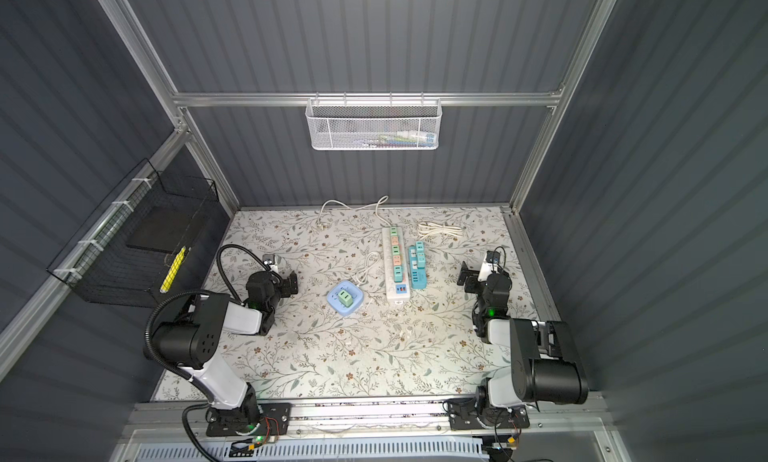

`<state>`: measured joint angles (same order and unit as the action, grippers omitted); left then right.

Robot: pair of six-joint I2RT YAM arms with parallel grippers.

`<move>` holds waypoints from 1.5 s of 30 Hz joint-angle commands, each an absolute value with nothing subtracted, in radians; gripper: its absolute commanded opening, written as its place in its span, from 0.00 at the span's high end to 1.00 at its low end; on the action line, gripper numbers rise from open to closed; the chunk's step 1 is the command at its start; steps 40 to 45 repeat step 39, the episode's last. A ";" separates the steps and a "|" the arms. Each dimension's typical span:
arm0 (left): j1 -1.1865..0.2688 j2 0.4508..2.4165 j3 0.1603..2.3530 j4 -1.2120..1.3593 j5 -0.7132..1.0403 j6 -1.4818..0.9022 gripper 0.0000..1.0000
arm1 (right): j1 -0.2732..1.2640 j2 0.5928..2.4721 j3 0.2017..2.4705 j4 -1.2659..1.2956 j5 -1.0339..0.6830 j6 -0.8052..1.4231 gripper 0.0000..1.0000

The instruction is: Insert the plug

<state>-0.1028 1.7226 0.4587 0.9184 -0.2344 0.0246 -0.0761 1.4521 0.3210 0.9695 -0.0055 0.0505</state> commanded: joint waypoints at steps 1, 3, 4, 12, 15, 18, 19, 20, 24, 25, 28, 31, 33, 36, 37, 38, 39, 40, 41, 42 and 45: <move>-0.095 1.717 0.466 0.922 -0.236 0.025 0.00 | -0.077 1.458 0.325 0.975 -0.020 0.063 0.01; -0.095 1.715 0.466 0.922 -0.236 0.025 0.00 | -0.076 1.457 0.325 0.972 -0.020 0.063 0.01; -0.095 1.716 0.466 0.922 -0.236 0.025 0.00 | -0.077 1.458 0.325 0.973 -0.020 0.063 0.01; -0.095 1.717 0.465 0.925 -0.236 0.025 0.00 | -0.075 1.458 0.324 0.973 -0.017 0.063 0.01; -0.095 1.716 0.463 0.926 -0.236 0.025 0.00 | -0.075 1.458 0.324 0.973 -0.015 0.061 0.01; -0.095 1.715 0.463 0.926 -0.236 0.025 0.00 | -0.074 1.456 0.325 0.973 -0.013 0.061 0.01; -0.095 1.715 0.463 0.926 -0.236 0.025 0.00 | -0.074 1.457 0.324 0.973 -0.014 0.061 0.01; -0.095 1.716 0.463 0.927 -0.236 0.025 0.00 | -0.074 1.457 0.325 0.973 -0.014 0.061 0.01; -0.096 1.715 0.463 0.927 -0.235 0.026 0.00 | -0.071 1.458 0.324 0.973 -0.011 0.061 0.01; -0.095 1.716 0.462 0.927 -0.236 0.025 0.00 | -0.072 1.458 0.325 0.973 -0.011 0.060 0.01; -0.095 1.716 0.465 0.926 -0.235 0.025 0.00 | -0.072 1.457 0.324 0.973 -0.009 0.060 0.01; -0.094 1.719 0.474 0.914 -0.226 0.024 0.00 | -0.071 1.456 0.326 0.973 -0.009 0.060 0.01; -0.092 1.718 0.474 0.904 -0.222 0.022 0.00 | -0.070 1.459 0.326 0.971 -0.009 0.059 0.01; -0.092 1.717 0.474 0.908 -0.222 0.023 0.00 | -0.069 1.459 0.328 0.968 -0.007 0.057 0.01; -0.093 1.718 0.474 0.908 -0.222 0.024 0.00 | -0.069 1.458 0.328 0.968 -0.007 0.058 0.01; -0.092 1.718 0.474 0.909 -0.222 0.025 0.00 | -0.069 1.459 0.328 0.968 -0.008 0.057 0.01; -0.092 1.718 0.469 0.915 -0.224 0.025 0.00 | -0.068 1.460 0.328 0.968 -0.007 0.058 0.01; -0.092 1.718 0.469 0.915 -0.224 0.025 0.00 | -0.068 1.460 0.328 0.968 -0.007 0.058 0.01; -0.092 1.718 0.469 0.915 -0.224 0.025 0.00 | -0.068 1.460 0.328 0.968 -0.007 0.058 0.01; -0.092 1.718 0.469 0.915 -0.224 0.025 0.00 | -0.068 1.460 0.328 0.968 -0.007 0.058 0.01; -0.092 1.718 0.469 0.915 -0.224 0.025 0.00 | -0.068 1.460 0.328 0.968 -0.007 0.058 0.01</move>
